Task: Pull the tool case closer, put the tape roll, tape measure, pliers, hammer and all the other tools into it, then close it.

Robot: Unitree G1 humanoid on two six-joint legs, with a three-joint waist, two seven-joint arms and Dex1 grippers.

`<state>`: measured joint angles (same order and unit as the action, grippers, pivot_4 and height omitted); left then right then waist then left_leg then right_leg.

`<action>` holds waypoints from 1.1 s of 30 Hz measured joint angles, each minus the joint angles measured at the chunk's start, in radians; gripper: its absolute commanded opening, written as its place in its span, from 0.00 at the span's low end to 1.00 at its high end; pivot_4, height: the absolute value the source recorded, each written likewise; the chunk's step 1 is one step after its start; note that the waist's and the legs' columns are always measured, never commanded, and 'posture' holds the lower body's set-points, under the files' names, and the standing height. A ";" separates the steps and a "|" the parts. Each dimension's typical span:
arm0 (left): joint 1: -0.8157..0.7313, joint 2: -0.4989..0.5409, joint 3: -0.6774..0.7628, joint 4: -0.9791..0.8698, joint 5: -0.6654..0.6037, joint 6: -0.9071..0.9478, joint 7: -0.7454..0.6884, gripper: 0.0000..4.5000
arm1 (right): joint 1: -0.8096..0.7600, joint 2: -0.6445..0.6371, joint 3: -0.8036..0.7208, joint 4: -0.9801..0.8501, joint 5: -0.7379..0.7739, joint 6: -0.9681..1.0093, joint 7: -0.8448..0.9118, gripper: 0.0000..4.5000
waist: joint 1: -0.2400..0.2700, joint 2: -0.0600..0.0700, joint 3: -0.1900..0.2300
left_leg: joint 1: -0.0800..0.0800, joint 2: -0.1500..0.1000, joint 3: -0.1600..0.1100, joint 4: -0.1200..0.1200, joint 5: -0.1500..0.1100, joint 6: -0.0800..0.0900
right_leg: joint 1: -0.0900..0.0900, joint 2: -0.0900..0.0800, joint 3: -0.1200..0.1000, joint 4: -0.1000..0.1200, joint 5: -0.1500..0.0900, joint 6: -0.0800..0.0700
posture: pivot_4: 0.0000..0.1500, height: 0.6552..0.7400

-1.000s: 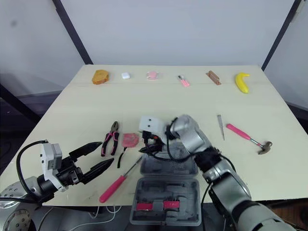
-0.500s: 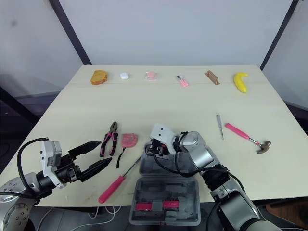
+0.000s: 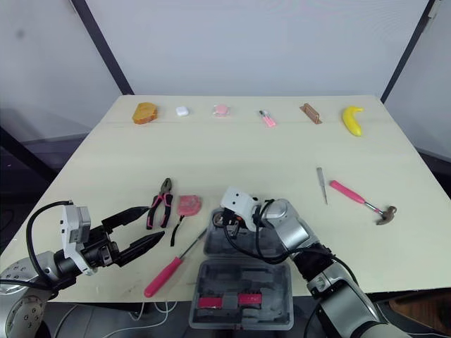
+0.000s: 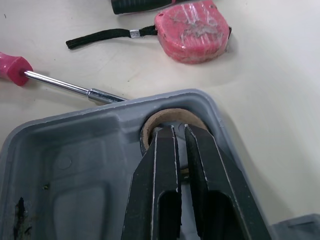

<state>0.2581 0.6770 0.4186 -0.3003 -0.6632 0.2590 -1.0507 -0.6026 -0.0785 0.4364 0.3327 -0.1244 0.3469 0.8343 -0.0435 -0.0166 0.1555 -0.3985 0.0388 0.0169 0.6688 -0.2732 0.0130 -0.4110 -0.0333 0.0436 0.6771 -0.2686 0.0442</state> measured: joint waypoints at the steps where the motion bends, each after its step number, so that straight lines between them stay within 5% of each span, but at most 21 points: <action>1: 0.001 0.000 0.000 0.000 0.000 0.002 0.000 1.00 | 0.000 0.003 -0.003 0.000 0.010 -0.001 0.000 0.07 | 0.000 0.000 0.000 | 0.000 0.000 0.000 0.000 0.000 0.000 | 0.000 0.000 0.000 0.000 0.000 0.000 | 1.00 1.00; 5: 0.002 0.000 0.000 0.000 0.001 0.005 0.000 1.00 | 0.001 0.006 -0.003 -0.003 0.028 0.000 0.007 0.23 | 0.000 0.000 0.000 | 0.000 0.000 0.000 0.000 0.000 0.000 | 0.000 0.000 0.000 0.000 0.000 0.000 | 1.00 1.00; 33: -0.016 0.000 -0.030 0.007 0.012 0.018 -0.016 1.00 | 0.009 -0.011 0.005 -0.036 0.044 0.047 -0.030 0.23 | 0.001 -0.001 0.000 | 0.000 0.001 0.000 0.000 0.000 0.000 | 0.000 0.000 0.000 0.000 0.000 0.000 | 1.00 1.00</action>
<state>0.2420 0.6770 0.3890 -0.2937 -0.6512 0.2771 -1.0663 -0.5933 -0.0896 0.4419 0.2965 -0.0799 0.3938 0.8041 -0.0428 -0.0177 0.1552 -0.3982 0.0393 0.0169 0.6688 -0.2732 0.0130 -0.4107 -0.0337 0.0438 0.6771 -0.2686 0.0442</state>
